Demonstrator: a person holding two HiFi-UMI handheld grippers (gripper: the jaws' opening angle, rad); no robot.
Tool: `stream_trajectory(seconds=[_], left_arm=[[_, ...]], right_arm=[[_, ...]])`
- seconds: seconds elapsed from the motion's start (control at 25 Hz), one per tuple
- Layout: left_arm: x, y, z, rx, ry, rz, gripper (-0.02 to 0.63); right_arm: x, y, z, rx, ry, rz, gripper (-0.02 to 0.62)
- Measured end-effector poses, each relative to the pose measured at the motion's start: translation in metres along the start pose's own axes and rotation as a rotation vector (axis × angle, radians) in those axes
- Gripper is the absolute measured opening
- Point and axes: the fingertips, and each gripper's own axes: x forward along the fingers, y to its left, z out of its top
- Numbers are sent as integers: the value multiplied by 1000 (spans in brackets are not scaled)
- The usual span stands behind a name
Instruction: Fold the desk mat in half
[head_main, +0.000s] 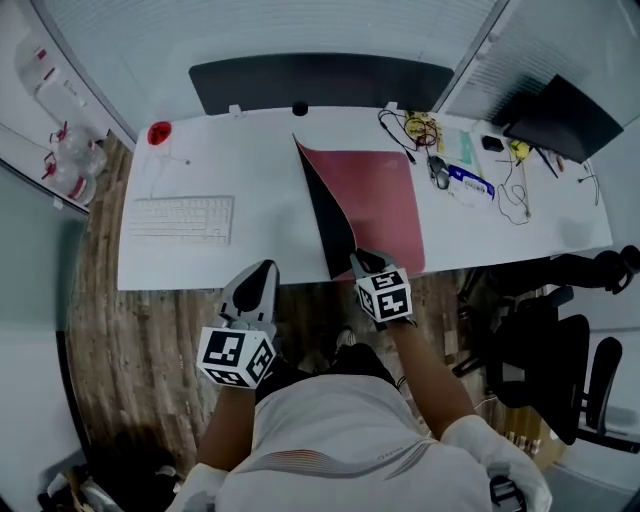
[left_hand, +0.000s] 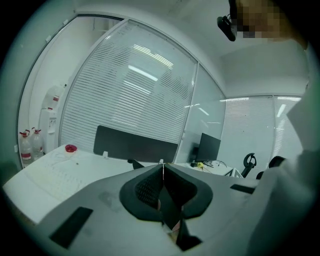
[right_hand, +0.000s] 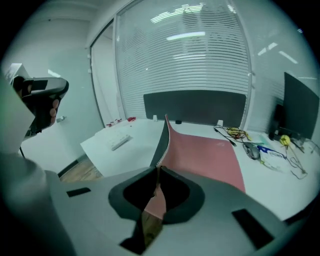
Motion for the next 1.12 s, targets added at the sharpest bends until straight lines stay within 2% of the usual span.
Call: stream_trajectory(seconds=[0.32,0.56,0.72,0.84,0.92,0.96,1.04,1.12], left_arm=[[46,-80,-8,20,22,-93,17],[68,-121,-17,45,37,-117,17],[72,-133,-29,45,62,-108,17],[76,-135,-31,47,66,-97,17],[78,-135,-31,49,64,-90,17],[79,-135,-30,49,62,-89,17],[80,-135,-27,52,55,-87,17],[79,-134,-23,60,43,-86,17]], right_arm=[[-38,-80,-31,125,-34,-57,83],[-32,-153,-98,251,65,-91,86],[-31,-179,-129,319,111,-112,87],[-31,-182,-135,318,136,-102,94],[-30,-181,-138,288,145,-108,121],[-31,-184,-138,273,136,-126,137],[-37,-189,-131,259,93,-161,207],[-50,-189,-111,236,31,-174,216]])
